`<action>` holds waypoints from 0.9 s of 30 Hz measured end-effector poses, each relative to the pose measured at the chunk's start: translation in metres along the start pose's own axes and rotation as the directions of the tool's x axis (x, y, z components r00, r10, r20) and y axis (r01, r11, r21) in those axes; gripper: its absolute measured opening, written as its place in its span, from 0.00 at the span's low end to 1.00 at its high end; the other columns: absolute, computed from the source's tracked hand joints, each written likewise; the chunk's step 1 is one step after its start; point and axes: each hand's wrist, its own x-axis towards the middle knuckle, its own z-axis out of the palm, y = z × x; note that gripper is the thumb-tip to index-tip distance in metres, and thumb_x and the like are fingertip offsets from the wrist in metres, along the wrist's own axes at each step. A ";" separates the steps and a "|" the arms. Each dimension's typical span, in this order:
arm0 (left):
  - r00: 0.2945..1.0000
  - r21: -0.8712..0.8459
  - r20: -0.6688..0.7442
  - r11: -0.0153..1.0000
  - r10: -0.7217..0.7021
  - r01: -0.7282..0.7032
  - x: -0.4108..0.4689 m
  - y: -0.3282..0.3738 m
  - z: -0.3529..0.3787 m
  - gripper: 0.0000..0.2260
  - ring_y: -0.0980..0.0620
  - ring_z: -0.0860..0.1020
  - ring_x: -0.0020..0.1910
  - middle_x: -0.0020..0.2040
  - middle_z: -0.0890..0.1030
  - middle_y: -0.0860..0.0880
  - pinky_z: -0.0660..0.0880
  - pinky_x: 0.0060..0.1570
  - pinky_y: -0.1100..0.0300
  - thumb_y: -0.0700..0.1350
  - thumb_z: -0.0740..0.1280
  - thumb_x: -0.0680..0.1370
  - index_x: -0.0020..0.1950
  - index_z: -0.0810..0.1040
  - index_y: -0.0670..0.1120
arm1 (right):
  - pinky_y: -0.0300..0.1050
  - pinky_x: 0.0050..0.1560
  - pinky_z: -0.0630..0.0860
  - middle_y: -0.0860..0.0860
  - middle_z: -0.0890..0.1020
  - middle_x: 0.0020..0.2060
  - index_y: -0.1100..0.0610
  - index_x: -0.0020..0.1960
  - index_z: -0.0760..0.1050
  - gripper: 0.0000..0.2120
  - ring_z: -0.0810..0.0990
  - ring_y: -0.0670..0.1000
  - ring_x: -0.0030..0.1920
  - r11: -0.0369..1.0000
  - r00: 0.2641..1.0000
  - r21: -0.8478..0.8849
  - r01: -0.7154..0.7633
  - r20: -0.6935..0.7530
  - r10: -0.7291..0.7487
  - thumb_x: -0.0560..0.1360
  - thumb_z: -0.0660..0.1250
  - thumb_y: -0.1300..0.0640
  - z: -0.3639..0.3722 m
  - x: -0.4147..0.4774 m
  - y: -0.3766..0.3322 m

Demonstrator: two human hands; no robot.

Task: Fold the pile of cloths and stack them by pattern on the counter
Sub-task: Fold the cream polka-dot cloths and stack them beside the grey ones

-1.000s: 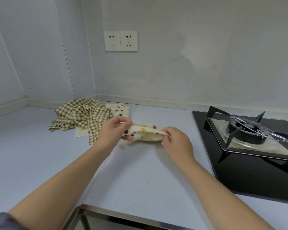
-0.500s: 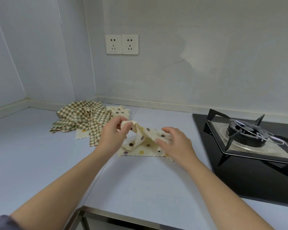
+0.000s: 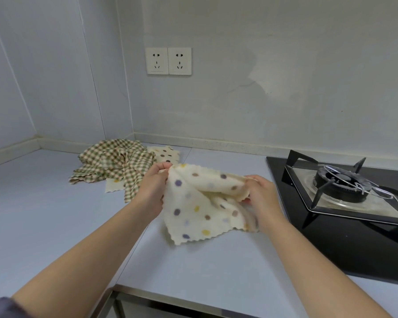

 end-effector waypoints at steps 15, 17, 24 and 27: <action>0.825 0.867 0.455 0.045 0.335 -0.497 0.008 -0.040 -0.011 0.09 0.51 0.77 0.52 0.51 0.79 0.53 0.74 0.46 0.58 0.46 0.60 0.79 0.55 0.78 0.51 | 0.44 0.41 0.78 0.46 0.82 0.38 0.45 0.44 0.77 0.08 0.79 0.47 0.36 0.769 0.931 -0.528 0.359 0.259 -0.257 0.75 0.61 0.56 0.010 -0.004 0.016; 0.812 0.835 0.548 -0.080 0.201 -0.544 0.012 -0.048 -0.013 0.14 0.49 0.71 0.63 0.65 0.74 0.50 0.70 0.58 0.57 0.51 0.57 0.81 0.65 0.73 0.51 | 0.46 0.47 0.77 0.43 0.81 0.45 0.45 0.48 0.78 0.09 0.78 0.49 0.46 0.563 0.918 -0.735 0.379 0.377 -0.125 0.77 0.58 0.50 0.014 -0.008 0.017; 0.907 0.906 0.418 -0.099 0.051 -0.412 0.015 -0.057 -0.016 0.21 0.50 0.52 0.77 0.78 0.55 0.47 0.47 0.74 0.43 0.54 0.50 0.83 0.74 0.59 0.49 | 0.50 0.67 0.62 0.52 0.68 0.68 0.53 0.71 0.64 0.22 0.63 0.56 0.68 0.261 0.954 -0.923 0.282 0.299 0.027 0.82 0.46 0.46 0.008 -0.001 0.024; 0.857 0.886 0.464 -0.096 0.226 -0.454 0.016 -0.056 -0.015 0.18 0.49 0.63 0.72 0.73 0.66 0.48 0.56 0.71 0.48 0.52 0.55 0.82 0.69 0.69 0.47 | 0.52 0.73 0.54 0.53 0.61 0.74 0.55 0.75 0.59 0.24 0.57 0.56 0.74 0.338 0.948 -0.895 0.291 0.317 0.023 0.82 0.46 0.47 0.009 -0.003 0.022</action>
